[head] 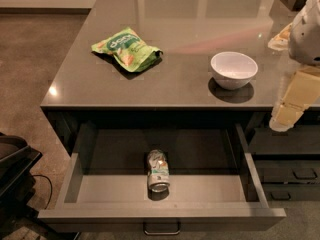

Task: Pick 7up can from top drawer and place on counter

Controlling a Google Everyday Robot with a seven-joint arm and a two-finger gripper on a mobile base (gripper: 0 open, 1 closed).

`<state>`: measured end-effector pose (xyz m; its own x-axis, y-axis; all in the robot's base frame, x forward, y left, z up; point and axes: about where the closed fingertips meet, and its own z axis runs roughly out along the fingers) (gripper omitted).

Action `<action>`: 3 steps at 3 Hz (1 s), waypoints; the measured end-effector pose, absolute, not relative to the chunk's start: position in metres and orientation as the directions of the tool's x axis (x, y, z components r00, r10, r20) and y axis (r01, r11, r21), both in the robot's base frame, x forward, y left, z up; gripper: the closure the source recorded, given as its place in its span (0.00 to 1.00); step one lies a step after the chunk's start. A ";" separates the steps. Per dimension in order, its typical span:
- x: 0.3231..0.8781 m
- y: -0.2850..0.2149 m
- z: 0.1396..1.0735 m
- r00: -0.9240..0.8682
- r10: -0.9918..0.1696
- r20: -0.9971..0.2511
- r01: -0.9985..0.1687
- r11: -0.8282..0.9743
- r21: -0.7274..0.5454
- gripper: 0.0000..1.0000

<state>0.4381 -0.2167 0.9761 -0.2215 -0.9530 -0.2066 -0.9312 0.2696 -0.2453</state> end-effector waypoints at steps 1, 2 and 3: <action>0.438 -0.217 0.976 -0.222 -0.953 -0.207 -0.931 0.270 -0.245 0.00; 0.436 -0.216 0.974 -0.219 -0.951 -0.220 -0.925 0.274 -0.263 0.00; 0.416 -0.204 0.953 -0.231 -0.924 -0.305 -0.914 0.313 -0.256 0.00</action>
Offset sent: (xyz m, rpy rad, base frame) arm -0.0042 0.0011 -0.0112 0.0216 -0.0303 -0.0052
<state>0.4165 -0.2044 0.9527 -0.2310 -0.9239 -0.3051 -0.9144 0.3134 -0.2564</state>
